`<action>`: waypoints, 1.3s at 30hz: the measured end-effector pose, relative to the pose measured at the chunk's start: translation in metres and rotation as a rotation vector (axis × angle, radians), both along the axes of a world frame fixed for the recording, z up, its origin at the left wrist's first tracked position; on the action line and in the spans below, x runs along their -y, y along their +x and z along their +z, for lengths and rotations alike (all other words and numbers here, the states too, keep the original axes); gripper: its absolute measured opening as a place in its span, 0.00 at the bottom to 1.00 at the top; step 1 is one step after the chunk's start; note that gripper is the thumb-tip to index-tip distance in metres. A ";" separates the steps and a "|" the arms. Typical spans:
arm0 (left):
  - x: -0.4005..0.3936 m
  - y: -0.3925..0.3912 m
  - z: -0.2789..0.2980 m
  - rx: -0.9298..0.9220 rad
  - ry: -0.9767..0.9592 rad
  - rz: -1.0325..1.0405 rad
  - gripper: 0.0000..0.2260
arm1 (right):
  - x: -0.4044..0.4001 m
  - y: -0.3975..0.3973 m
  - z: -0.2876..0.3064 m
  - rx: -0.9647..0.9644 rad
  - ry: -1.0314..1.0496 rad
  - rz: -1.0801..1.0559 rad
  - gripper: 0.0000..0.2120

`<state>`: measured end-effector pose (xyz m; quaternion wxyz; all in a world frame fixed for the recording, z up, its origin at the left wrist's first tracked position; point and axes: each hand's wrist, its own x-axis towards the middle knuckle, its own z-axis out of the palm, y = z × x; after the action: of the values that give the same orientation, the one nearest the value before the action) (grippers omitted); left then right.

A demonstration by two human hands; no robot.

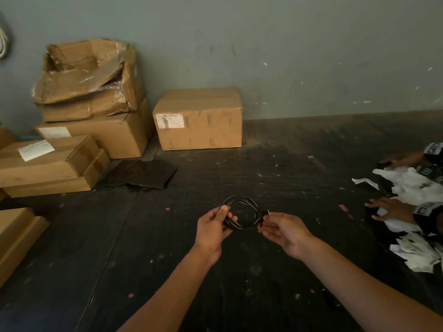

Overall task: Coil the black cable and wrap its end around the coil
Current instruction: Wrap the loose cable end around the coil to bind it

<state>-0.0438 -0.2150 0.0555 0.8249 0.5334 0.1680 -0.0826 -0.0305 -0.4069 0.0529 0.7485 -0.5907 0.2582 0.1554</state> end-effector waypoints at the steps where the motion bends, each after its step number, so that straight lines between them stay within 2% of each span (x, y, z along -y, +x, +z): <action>1: 0.000 0.001 0.001 -0.006 -0.023 0.000 0.08 | 0.001 -0.004 -0.005 -0.019 -0.010 0.042 0.10; 6: 0.008 0.003 0.004 -0.013 -0.090 -0.022 0.08 | 0.009 -0.013 -0.017 -0.043 -0.061 0.145 0.10; 10: 0.022 0.003 0.005 0.025 0.019 -0.071 0.10 | 0.021 -0.015 -0.015 -0.023 -0.151 0.207 0.10; 15: 0.036 0.004 0.009 0.049 0.196 -0.157 0.12 | 0.047 -0.026 -0.011 -0.029 -0.245 0.391 0.09; 17: 0.036 0.005 0.007 0.035 0.258 -0.189 0.14 | 0.063 -0.031 -0.014 -0.017 -0.352 0.424 0.09; 21: 0.038 0.003 -0.003 0.016 0.371 -0.268 0.16 | 0.103 -0.046 -0.028 -0.016 -0.708 0.454 0.05; 25: 0.041 0.000 -0.010 0.031 0.419 -0.309 0.18 | 0.131 -0.069 -0.047 -0.093 -0.988 0.591 0.06; 27: 0.043 -0.002 -0.014 0.052 0.431 -0.325 0.16 | 0.132 -0.078 -0.056 -0.146 -1.061 0.663 0.08; 30: 0.045 -0.002 -0.017 0.044 0.418 -0.369 0.14 | 0.127 -0.086 -0.065 -0.197 -1.057 0.734 0.15; 35: 0.041 0.002 -0.018 0.035 0.373 -0.402 0.15 | 0.122 -0.088 -0.074 -0.175 -1.112 0.770 0.18; 39: 0.033 0.002 -0.015 0.029 0.381 -0.376 0.12 | 0.114 -0.075 -0.065 -0.128 -0.923 0.656 0.15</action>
<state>-0.0423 -0.2480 0.0402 0.6820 0.7021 0.0666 -0.1936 -0.1057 -0.5212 -0.0119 0.3082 -0.8953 0.1471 0.2862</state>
